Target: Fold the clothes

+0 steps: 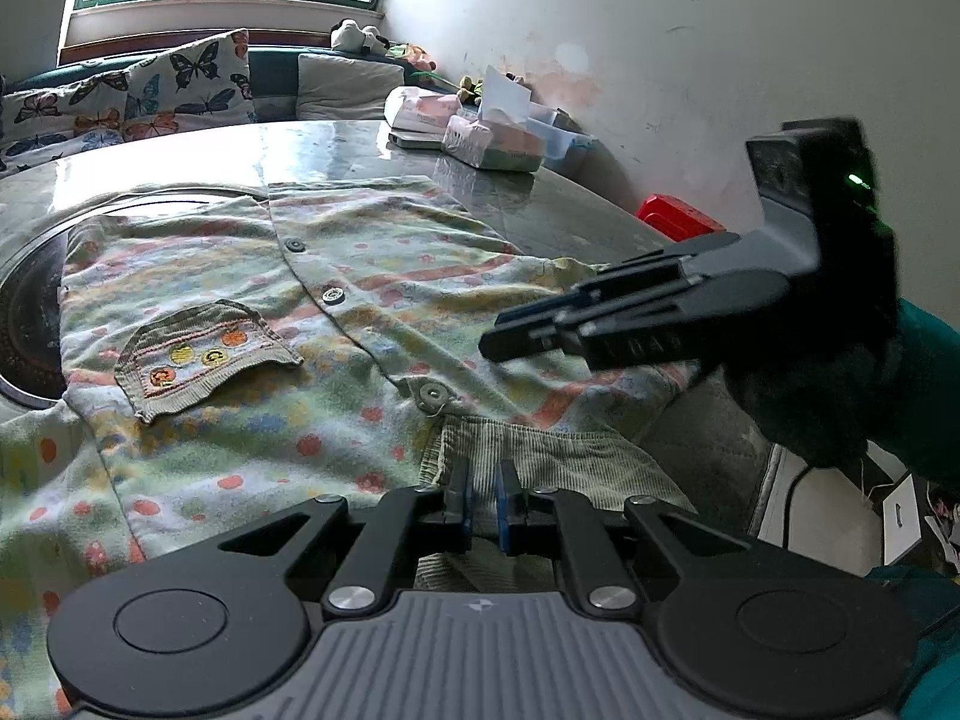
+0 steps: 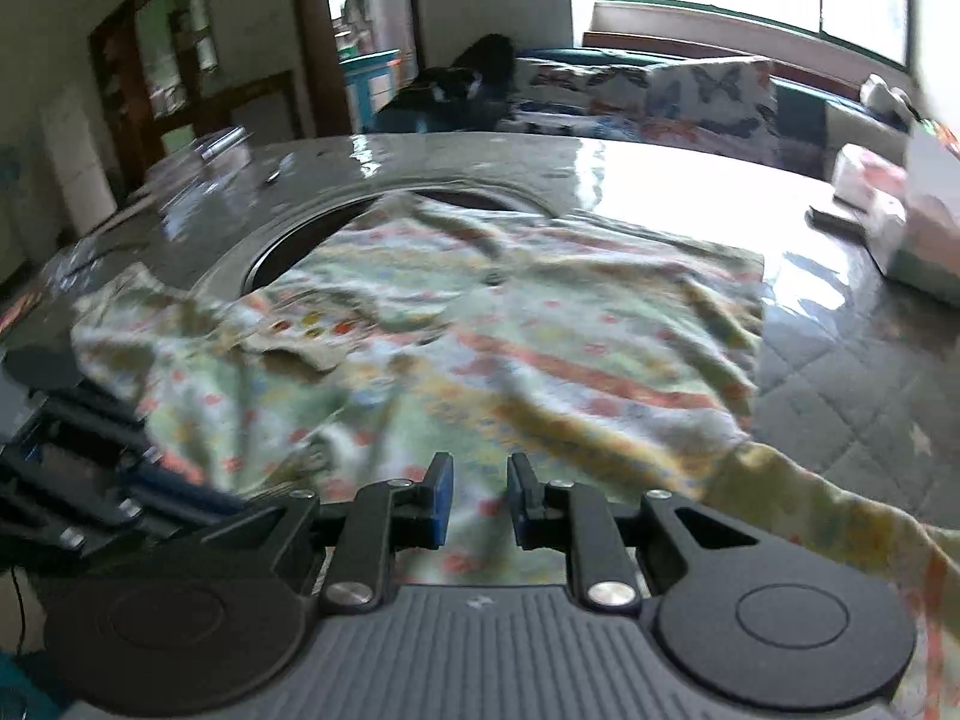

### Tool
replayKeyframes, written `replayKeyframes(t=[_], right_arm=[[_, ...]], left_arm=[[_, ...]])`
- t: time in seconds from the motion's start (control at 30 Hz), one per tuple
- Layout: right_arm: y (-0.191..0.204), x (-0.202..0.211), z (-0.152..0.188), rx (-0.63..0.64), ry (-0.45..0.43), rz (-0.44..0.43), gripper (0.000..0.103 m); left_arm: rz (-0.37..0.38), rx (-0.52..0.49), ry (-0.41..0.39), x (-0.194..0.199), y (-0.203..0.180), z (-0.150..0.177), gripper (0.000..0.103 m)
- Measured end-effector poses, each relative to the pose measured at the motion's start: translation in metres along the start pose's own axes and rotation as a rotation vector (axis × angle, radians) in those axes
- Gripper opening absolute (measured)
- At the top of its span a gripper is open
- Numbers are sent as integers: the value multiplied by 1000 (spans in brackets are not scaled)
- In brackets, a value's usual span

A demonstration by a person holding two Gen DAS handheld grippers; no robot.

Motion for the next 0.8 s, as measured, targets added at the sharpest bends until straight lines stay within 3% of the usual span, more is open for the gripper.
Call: replayKeyframes(t=[0.37, 0.8], right_arm=[[-63, -4, -5, -59, -37, 182, 18], [-83, -17, -22, -77, -45, 209, 18]], left_arm=[[1, 1, 3, 1, 0, 0, 9], [2, 6, 7, 0, 1, 0, 9]])
Point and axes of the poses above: each gripper's, at about its wrist camera, not at the fingertips, and x roughly against the way its jaws point, y to its left, z to its underside, the point moved 7 cm from there along -x, roughly the way its jaws point, and after that the axes turned 12 degrees about -y, right-handed, at the moved point
